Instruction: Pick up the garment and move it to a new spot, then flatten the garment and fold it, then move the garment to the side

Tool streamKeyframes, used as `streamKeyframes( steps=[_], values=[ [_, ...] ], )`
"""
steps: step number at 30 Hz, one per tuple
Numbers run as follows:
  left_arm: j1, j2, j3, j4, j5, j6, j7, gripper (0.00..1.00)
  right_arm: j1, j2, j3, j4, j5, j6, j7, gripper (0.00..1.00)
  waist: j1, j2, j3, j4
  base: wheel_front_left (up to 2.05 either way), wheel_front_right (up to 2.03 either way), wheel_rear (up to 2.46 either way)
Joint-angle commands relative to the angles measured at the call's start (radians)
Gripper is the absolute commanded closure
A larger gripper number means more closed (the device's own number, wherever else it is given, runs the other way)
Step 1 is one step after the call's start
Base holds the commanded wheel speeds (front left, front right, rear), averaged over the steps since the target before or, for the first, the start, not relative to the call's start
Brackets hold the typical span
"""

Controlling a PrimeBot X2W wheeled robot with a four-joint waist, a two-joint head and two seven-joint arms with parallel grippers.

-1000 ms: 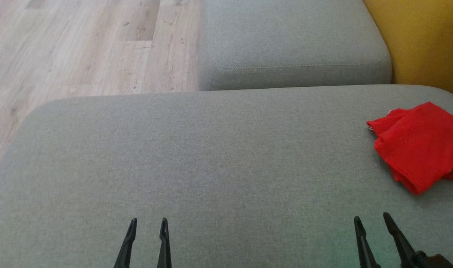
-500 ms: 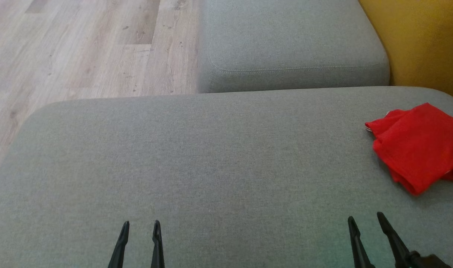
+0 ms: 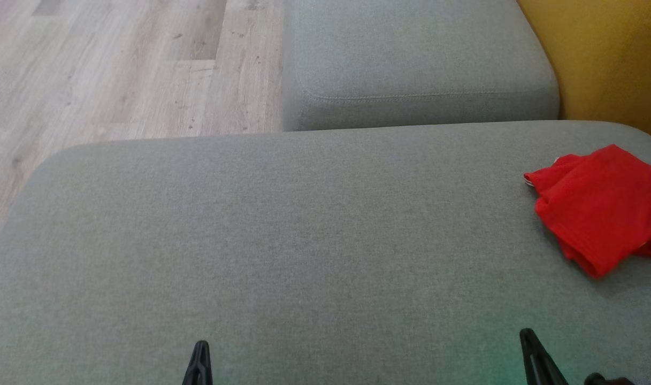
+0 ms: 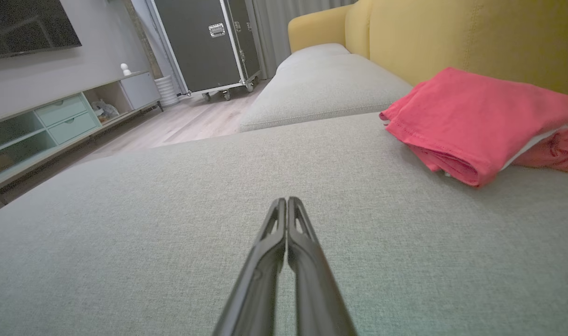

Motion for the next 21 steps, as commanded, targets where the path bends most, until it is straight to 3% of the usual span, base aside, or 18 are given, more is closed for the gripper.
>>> streamKeyframes(
  steps=[1, 21],
  values=[
    [-0.036, 0.005, 0.015, -0.024, -0.027, -0.006, 0.002, 1.00, -0.038, -0.004, -0.007, -0.025, 0.030, 0.001, 0.007, 1.00, 0.0000, -0.0001, 0.001, 0.000, 0.00, 0.00, 0.00],
    [-0.103, 0.016, 0.057, 0.009, -0.275, -0.048, 0.048, 1.00, -0.110, -0.008, -0.025, 0.000, 0.278, 0.002, 0.053, 1.00, 0.0000, -0.0001, 0.018, -0.008, 0.00, 0.00, 0.00]
  ],
)
